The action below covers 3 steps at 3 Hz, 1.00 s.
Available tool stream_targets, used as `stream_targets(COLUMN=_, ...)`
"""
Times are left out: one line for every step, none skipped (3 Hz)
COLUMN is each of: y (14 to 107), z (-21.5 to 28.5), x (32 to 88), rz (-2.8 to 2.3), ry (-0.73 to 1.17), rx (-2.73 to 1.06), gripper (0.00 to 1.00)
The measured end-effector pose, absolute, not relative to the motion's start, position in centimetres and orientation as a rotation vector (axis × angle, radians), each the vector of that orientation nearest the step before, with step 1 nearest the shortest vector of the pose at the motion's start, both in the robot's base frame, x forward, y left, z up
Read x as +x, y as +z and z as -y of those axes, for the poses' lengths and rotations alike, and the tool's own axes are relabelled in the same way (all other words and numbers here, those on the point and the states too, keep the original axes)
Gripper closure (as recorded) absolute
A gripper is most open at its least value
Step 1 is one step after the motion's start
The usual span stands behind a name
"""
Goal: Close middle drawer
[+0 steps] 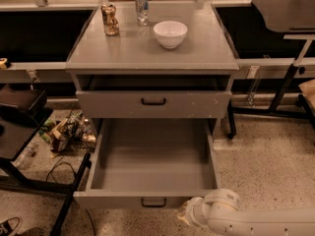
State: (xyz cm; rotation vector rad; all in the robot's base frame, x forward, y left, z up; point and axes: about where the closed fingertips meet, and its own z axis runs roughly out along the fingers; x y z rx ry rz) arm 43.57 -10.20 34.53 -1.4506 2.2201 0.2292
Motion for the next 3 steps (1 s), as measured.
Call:
stream_targets(y=34.0, z=9.8, x=44.1, rz=-2.18, ry=0.213, rx=-1.474, gripper=1.0)
stream_targets(y=34.0, z=9.8, x=44.1, rz=-2.181, ry=0.214, rx=-1.474, gripper=1.0)
stream_targets(y=33.1, z=9.4, x=45.7, rz=-2.136, ry=0.205, rx=-1.431, gripper=1.0)
